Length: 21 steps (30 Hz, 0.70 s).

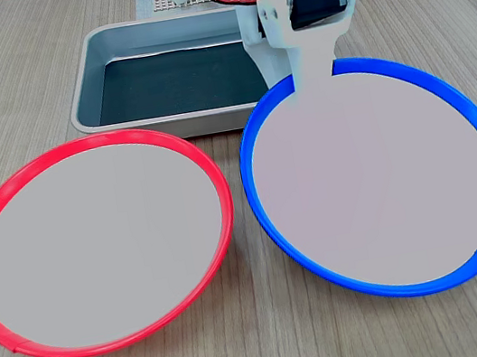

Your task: Lift the stacked dish and set it down on the table.

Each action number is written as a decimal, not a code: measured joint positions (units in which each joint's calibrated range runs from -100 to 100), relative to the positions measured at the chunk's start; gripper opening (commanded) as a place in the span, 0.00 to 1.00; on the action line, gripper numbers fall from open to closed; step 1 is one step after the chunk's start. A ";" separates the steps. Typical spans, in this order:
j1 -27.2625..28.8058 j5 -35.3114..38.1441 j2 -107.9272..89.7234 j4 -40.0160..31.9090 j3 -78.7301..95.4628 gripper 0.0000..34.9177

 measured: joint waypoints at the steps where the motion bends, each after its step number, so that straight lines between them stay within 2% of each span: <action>1: 0.00 0.29 0.00 0.08 0.00 0.20; 5: 0.00 1.66 0.00 0.24 -0.09 0.38; 6: 0.00 2.10 0.00 0.33 -0.09 0.40; 16: 2.21 5.27 -2.47 4.24 2.18 0.33; 21: 4.34 7.28 -7.50 8.73 3.45 0.31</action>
